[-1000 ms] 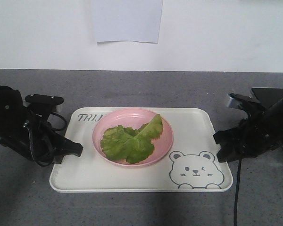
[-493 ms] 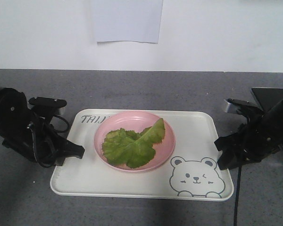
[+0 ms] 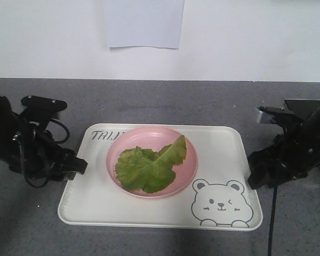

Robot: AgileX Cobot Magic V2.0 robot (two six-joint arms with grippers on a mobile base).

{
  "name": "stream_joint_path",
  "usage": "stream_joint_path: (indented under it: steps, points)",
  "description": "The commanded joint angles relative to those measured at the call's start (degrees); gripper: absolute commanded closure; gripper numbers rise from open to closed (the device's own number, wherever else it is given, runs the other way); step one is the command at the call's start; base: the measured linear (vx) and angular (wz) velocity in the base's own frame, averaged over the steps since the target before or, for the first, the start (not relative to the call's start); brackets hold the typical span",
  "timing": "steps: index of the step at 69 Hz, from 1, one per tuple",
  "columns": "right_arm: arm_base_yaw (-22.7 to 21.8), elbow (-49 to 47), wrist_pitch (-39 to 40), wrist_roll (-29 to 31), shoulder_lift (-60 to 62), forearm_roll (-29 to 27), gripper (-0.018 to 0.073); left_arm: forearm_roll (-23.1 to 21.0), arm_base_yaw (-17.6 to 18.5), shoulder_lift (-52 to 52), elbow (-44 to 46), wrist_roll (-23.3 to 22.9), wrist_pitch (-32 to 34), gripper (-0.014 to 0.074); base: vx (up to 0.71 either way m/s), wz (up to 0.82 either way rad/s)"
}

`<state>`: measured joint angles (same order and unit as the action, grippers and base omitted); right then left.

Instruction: Transfer vegetables to tray and serve

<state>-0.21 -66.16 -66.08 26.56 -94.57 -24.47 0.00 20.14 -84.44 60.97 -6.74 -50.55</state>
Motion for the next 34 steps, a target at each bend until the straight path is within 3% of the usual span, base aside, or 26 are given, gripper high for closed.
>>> stream_joint_path:
  steps: [1,24,34]
  points:
    - [0.13,-3.75,-2.92,-3.17,4.59,3.25,0.0212,2.53,0.21,5.70,1.74,-0.66,-0.72,0.0134,0.00,0.00]
    - [0.24,-4.29,-2.77,-9.80,20.11,10.24,0.0265,8.69,0.21,20.52,1.74,-0.64,-4.68,0.0134,0.00,0.00]
    - [0.24,-0.58,-0.53,-9.87,28.88,10.29,0.0269,8.11,0.21,26.78,1.47,-0.41,-3.26,0.0135,0.00,0.00]
